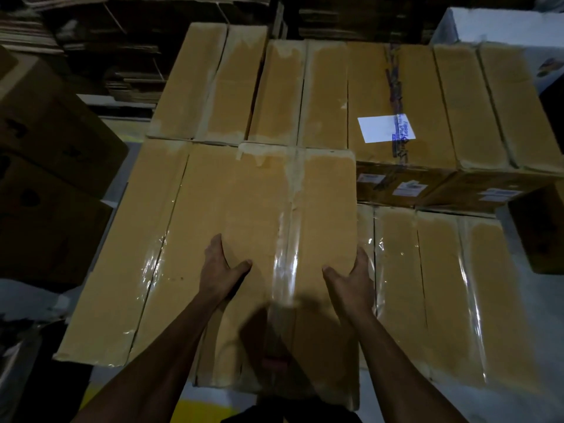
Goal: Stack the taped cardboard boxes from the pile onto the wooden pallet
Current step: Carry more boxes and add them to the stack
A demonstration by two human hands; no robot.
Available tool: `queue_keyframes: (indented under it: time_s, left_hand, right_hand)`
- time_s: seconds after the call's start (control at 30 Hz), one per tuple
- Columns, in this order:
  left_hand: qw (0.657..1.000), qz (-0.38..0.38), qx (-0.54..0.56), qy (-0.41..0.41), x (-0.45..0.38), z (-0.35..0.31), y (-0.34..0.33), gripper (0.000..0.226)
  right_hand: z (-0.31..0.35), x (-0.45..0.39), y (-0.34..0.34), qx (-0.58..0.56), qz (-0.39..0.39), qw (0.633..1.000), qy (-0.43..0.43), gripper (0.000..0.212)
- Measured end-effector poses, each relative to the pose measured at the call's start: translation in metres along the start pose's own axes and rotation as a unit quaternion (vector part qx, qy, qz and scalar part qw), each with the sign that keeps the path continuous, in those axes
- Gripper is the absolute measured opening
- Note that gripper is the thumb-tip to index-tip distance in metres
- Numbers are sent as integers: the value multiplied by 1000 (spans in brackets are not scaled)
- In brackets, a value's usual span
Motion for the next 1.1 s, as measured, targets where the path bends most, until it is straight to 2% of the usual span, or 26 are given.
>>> queue_keyframes:
  time_s: [0.2, 0.43, 0.6, 0.7, 0.97, 1.1]
  left_hand:
    - [993, -15, -114, 5, -17, 3, -11, 102]
    - [985, -13, -175, -4, -24, 11, -24, 101]
    - [952, 19, -305, -27, -26, 25, -40, 109]
    - [938, 16, -346, -22, -30, 27, -45, 102]
    - [923, 15, -383, -26, -26, 26, -46, 90]
    - [916, 42, -396, -44, -20, 22, -35, 86]
  right_hand:
    - [-9, -16, -12, -7, 3, 1000, -19, 84]
    - [-19, -33, -24, 8, -1, 1000, -24, 85]
    - [-35, -35, -36, 34, 2, 999, -24, 89]
    - [-35, -45, -44, 50, 12, 999, -16, 88]
    - [-35, -46, -49, 84, 9, 996, -8, 91]
    - [-35, -26, -44, 153, 24, 988, 27, 90]
Point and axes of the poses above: each hand's wrist, its own x-axis away from the middle knuckle, its own y-axis out of the back of the hand, z = x × y, the point moved 3 cm from there along -x, towards the middle knuckle, and after that the axes turned 3 degrees about -z, right-handed, at the moved point
